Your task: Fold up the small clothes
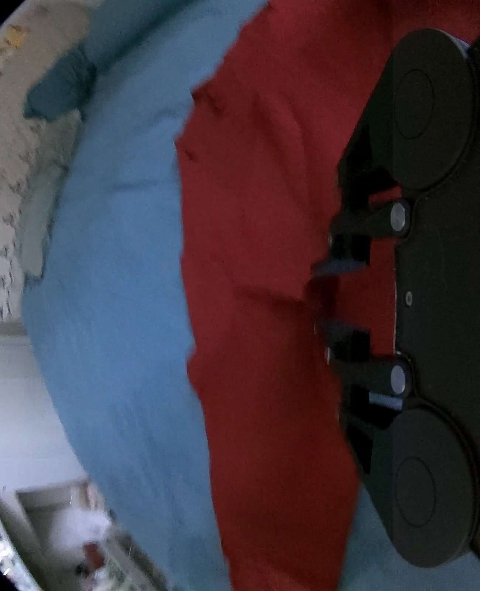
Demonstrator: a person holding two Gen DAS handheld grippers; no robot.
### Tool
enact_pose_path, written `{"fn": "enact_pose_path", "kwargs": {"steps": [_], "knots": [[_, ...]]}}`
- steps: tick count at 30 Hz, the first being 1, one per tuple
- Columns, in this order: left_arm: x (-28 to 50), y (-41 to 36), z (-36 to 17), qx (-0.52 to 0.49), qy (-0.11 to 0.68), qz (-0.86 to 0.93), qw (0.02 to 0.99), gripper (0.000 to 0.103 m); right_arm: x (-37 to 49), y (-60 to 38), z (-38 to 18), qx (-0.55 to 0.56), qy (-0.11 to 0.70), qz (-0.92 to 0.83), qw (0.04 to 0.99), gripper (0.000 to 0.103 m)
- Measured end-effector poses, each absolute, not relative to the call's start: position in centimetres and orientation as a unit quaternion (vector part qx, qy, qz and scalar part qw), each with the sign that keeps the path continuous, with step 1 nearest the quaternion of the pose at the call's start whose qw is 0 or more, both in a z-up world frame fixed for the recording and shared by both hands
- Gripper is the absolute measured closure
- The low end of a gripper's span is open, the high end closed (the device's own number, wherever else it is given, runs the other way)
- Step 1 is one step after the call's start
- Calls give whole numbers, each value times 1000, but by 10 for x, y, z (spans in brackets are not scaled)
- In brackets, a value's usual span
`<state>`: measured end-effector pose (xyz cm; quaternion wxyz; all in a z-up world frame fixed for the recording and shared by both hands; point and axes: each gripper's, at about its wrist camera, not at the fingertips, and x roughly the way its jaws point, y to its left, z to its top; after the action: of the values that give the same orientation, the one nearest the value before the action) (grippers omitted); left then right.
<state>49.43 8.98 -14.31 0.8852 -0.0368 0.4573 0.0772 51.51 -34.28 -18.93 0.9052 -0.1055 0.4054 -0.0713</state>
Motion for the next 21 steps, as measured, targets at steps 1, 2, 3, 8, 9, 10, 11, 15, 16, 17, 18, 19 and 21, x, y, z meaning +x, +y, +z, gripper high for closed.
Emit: {"fn": "enact_pose_path", "kwargs": {"steps": [1,2,3,8,9,10,11,15,16,17,18,19,21], "knots": [[490,93,-140,-26,461,91,883,58,515,-342,-186,-108,410,-62,904,2],[484,95,-135,-22,461,97,882,58,513,-341,-182,-110,414,-48,903,2],[481,96,-129,-23,457,95,884,57,509,-339,-174,-110,412,-29,904,2],[490,71,-114,-13,434,26,901,38,509,-314,-147,-3,387,87,918,1],[497,65,-117,-15,434,13,901,38,516,-307,-150,20,393,95,915,1],[503,58,-120,-18,435,4,900,38,523,-303,-156,35,400,95,911,1],[510,54,-126,-21,435,-3,900,38,529,-300,-165,48,409,87,907,1],[523,42,-145,-25,453,-15,891,38,520,-318,-195,96,418,45,902,2],[524,42,-149,-23,458,-18,888,38,517,-320,-195,99,415,45,904,2],[524,41,-153,-18,464,-21,886,38,516,-319,-192,92,422,46,901,2],[524,40,-157,-7,467,-23,884,38,517,-316,-187,83,426,48,900,1],[523,39,-158,1,467,-26,884,38,518,-314,-180,81,421,52,902,1],[518,37,-162,11,465,-30,884,37,529,-310,-168,81,396,72,912,1]]}}
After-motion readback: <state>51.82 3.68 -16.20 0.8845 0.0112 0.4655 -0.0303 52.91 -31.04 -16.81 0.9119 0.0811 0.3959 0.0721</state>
